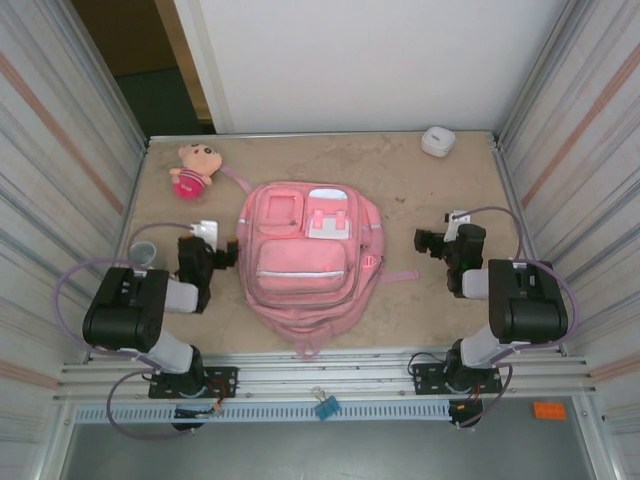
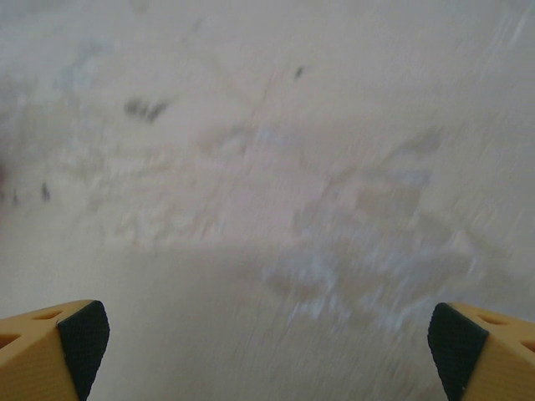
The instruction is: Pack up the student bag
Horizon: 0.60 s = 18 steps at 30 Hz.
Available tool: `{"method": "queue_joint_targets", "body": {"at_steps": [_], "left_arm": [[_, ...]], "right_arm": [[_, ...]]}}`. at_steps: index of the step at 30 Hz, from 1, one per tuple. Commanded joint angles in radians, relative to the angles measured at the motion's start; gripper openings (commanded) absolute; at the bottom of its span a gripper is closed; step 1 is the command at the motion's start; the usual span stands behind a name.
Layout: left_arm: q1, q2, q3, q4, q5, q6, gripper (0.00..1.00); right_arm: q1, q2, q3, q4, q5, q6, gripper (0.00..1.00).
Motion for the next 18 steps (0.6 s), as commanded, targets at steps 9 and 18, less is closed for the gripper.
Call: {"method": "queue_joint_targets", "body": {"at_steps": [9,18], "left_arm": [[0.046,-0.025,0.098,-0.101,0.179,-0.033,0.99],[0.046,-0.023,0.099,-0.102,0.177,-0.032,0.99]], "right_arm": [[-0.001,-0.004,0.030,0.035,0.014,0.011,0.99],[0.001,-0.003,0.030,0.034,0.017,0.011,0.99]]}}
